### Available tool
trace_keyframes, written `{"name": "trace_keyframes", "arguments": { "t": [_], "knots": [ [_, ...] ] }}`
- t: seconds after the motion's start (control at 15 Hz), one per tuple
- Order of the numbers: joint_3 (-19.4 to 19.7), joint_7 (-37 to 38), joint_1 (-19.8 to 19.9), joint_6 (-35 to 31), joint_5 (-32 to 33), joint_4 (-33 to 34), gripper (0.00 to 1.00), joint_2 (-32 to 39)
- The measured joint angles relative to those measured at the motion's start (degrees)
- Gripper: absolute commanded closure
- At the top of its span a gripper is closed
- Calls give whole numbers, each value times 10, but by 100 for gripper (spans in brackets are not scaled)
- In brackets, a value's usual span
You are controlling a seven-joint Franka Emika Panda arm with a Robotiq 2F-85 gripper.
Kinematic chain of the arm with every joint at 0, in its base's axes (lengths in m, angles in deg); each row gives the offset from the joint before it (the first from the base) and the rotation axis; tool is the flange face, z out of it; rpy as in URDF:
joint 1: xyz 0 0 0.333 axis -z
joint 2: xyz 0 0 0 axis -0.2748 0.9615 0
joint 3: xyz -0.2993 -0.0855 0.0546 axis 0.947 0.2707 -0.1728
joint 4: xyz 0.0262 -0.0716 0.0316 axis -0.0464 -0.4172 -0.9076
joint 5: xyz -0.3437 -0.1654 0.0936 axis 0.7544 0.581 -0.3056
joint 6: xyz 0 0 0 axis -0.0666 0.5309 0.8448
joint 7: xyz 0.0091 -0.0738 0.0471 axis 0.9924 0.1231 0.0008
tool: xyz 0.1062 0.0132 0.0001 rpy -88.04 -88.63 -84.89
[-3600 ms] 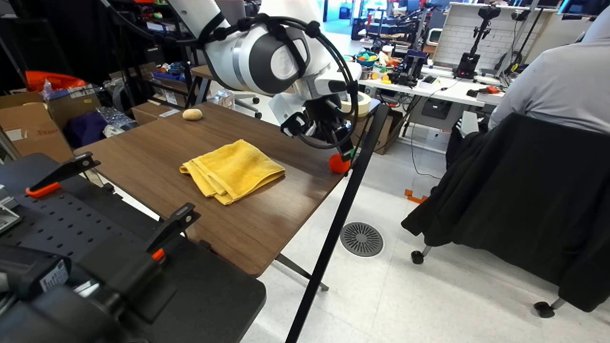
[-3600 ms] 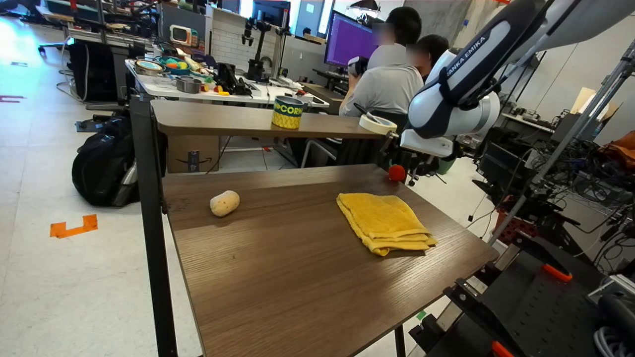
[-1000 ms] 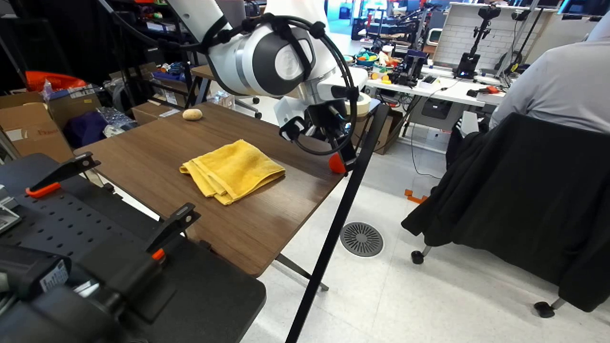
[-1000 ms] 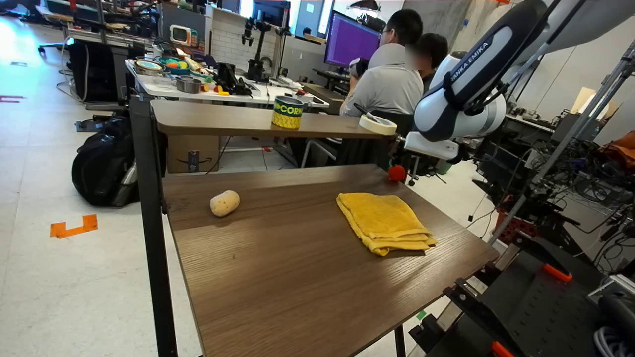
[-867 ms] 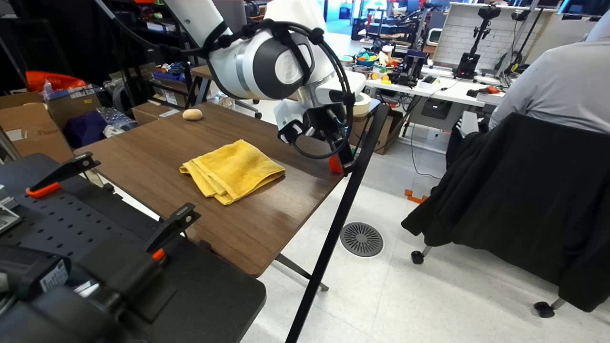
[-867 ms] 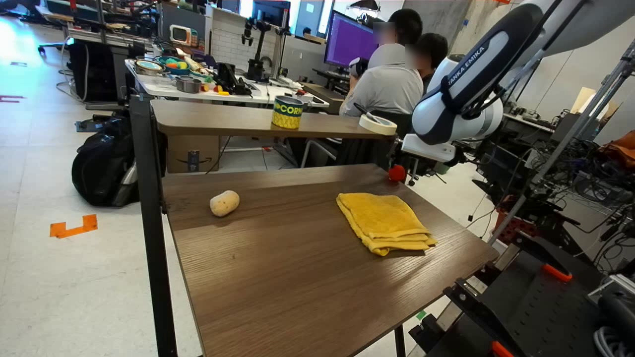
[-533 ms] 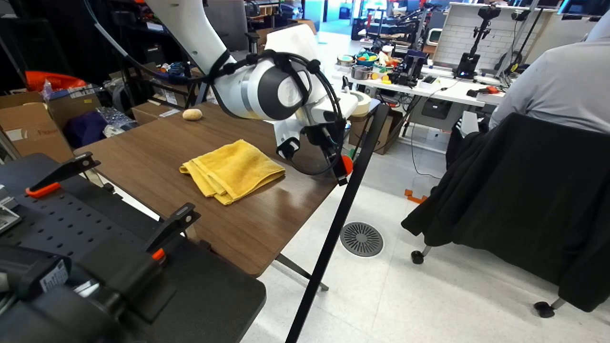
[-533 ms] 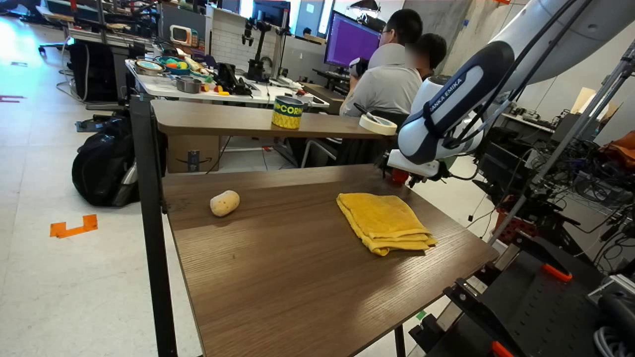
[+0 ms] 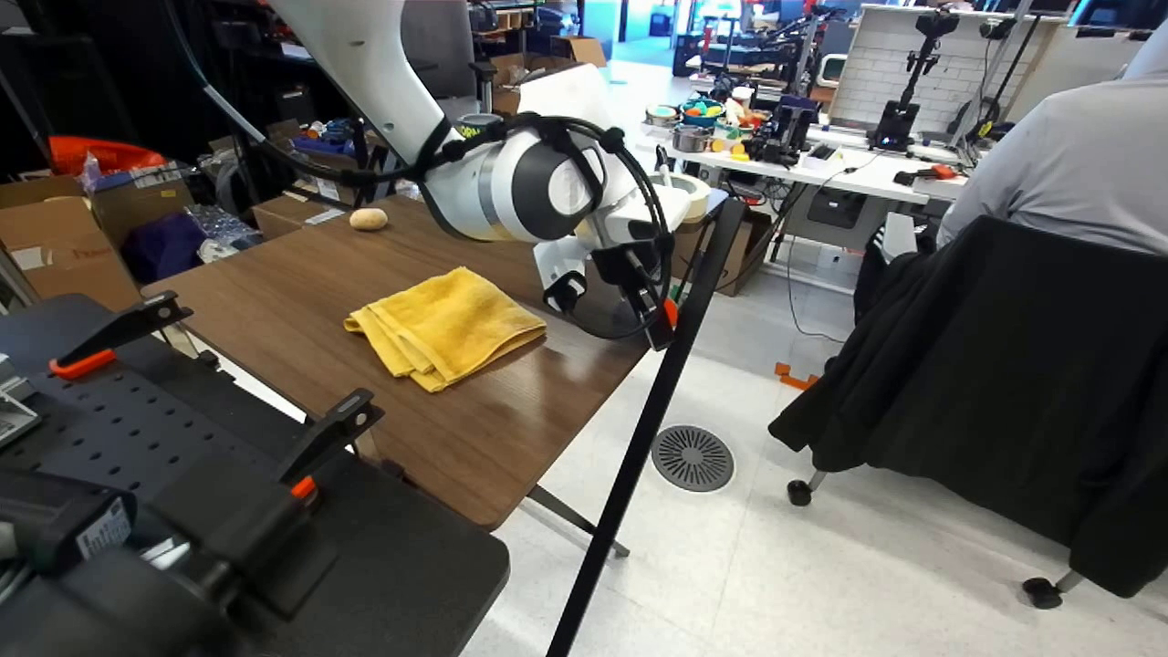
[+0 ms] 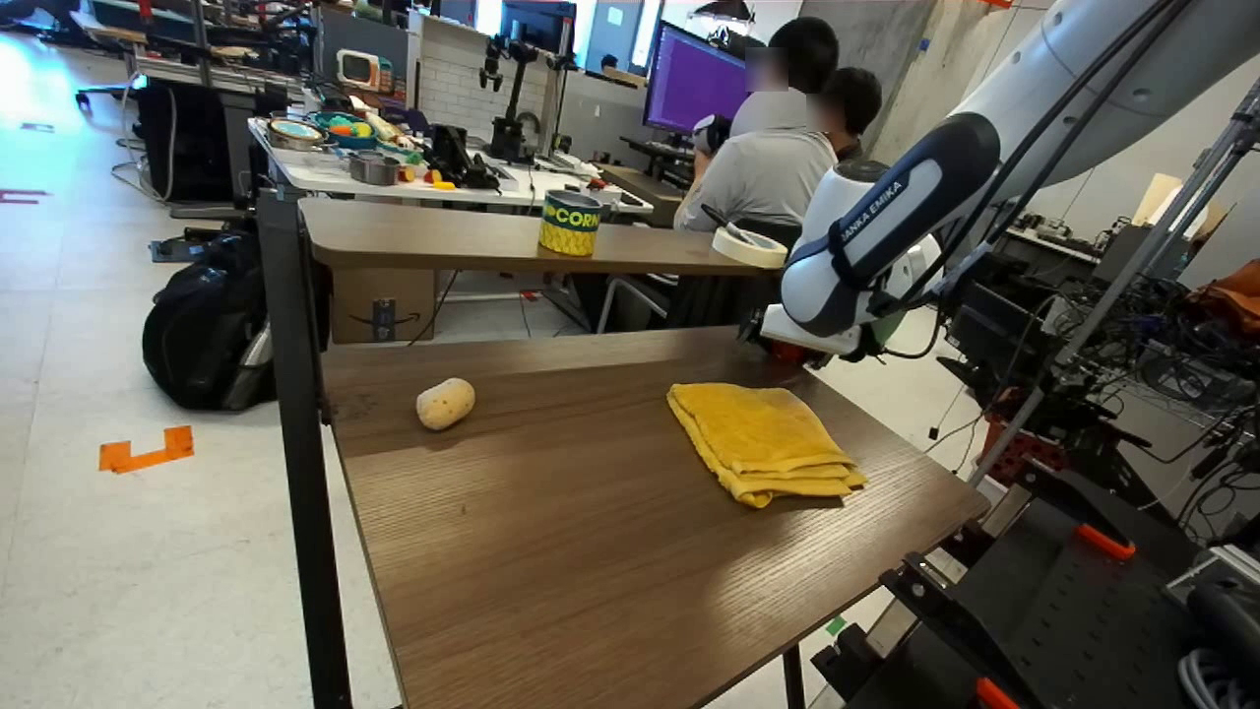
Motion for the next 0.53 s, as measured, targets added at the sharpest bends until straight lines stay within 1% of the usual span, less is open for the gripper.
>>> {"name": "trace_keyframes", "arguments": {
  "t": [0.13,0.2,0.33,0.53],
  "knots": [
    [3,0,0,0,5,0,93,-1],
    [4,0,0,-1,7,-2,98,-2],
    [8,-1,-2,-11,14,-13,100,-7],
    [17,-13,-12,-65,18,-58,100,-19]
  ]
}}
